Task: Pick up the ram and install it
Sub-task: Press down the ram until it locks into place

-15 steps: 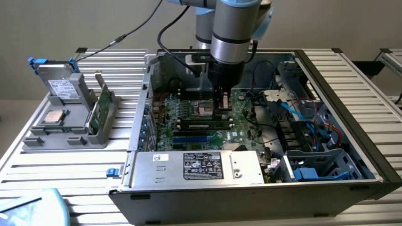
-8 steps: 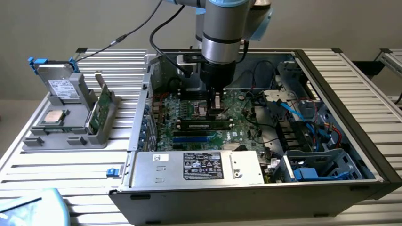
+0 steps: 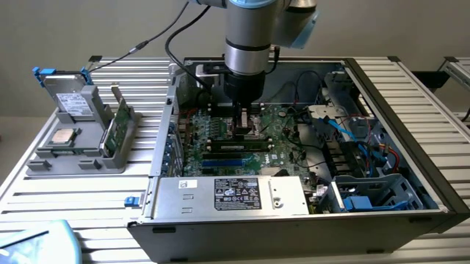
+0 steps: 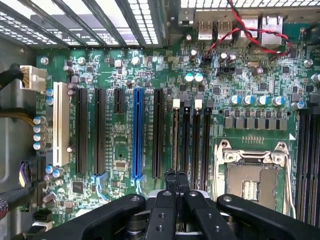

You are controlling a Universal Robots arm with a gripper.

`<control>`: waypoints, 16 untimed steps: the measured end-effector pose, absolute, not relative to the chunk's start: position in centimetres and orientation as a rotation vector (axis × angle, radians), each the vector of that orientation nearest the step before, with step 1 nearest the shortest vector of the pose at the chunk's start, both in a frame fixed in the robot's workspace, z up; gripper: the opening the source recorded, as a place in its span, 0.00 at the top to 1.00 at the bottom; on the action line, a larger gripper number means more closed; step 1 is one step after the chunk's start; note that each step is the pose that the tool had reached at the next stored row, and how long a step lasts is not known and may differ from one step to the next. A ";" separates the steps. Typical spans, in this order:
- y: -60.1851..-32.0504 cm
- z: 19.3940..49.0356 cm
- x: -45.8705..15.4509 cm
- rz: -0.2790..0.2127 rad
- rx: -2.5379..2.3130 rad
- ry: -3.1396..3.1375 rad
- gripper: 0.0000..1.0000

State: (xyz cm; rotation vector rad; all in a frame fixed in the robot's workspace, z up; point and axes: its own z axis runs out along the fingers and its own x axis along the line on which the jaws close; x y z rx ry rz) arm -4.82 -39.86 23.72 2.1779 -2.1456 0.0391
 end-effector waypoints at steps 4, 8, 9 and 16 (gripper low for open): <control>-39.9 23.6 -4.8 0.039 2.178 -2.145 0.89; -39.8 23.1 -4.8 0.039 2.178 -2.145 0.89; -39.8 23.0 -4.8 0.039 2.178 -2.146 0.89; -39.6 22.3 -4.9 0.040 2.177 -2.145 0.89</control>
